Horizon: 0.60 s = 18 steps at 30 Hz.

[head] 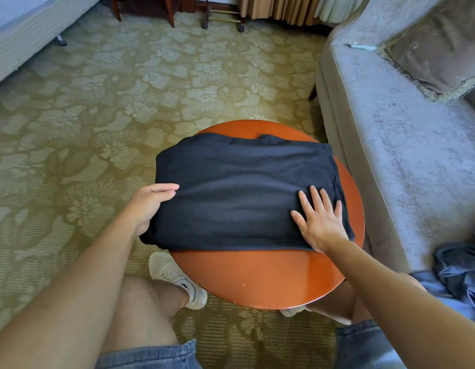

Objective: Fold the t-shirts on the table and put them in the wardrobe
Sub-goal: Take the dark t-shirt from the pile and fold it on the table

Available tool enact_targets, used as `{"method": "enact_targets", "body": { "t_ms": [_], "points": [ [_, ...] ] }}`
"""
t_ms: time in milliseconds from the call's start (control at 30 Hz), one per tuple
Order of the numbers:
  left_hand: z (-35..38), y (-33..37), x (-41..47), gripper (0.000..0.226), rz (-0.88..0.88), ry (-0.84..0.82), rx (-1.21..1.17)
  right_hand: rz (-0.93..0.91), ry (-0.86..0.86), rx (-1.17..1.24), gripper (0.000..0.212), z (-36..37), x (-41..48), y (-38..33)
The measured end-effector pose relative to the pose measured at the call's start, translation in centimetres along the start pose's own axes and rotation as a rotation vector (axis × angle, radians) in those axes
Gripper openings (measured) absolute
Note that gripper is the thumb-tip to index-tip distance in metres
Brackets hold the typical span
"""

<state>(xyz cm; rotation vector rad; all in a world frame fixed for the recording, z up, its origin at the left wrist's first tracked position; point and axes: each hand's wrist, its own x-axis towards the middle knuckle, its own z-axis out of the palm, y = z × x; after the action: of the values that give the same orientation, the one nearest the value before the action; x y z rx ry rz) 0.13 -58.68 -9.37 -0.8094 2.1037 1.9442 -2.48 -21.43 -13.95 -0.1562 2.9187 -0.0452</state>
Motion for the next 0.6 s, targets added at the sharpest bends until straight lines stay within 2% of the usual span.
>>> {"method": "enact_targets", "body": {
  "t_ms": [167, 333, 433, 533, 600],
  "points": [
    [-2.9, 2.4, -1.4, 0.028, -0.046, -0.133, -0.271, -0.024, 0.044, -0.022, 0.067, 0.3, -0.3, -3.9],
    [-4.5, 5.6, -2.9, 0.051, 0.037, -0.216, -0.101, -0.046, -0.001, -0.008, 0.067, 0.1, -0.1, -6.8],
    [-3.0, 8.0, -3.5, 0.062, 0.112, -0.111, 0.069, -0.046, 0.096, 0.027, 0.064, -0.5, -0.8, -7.0],
    [0.2, 10.5, -4.0, 0.067, 0.215, -0.052, 0.14, -0.068, 0.329, 0.266, 0.054, -1.2, -2.2, -6.5],
    [3.2, 11.6, -4.3, 0.069, 0.292, -0.066, 0.183, 0.026, 0.37, 0.588, 0.049, -1.7, -2.3, -5.4]
  ]
}}
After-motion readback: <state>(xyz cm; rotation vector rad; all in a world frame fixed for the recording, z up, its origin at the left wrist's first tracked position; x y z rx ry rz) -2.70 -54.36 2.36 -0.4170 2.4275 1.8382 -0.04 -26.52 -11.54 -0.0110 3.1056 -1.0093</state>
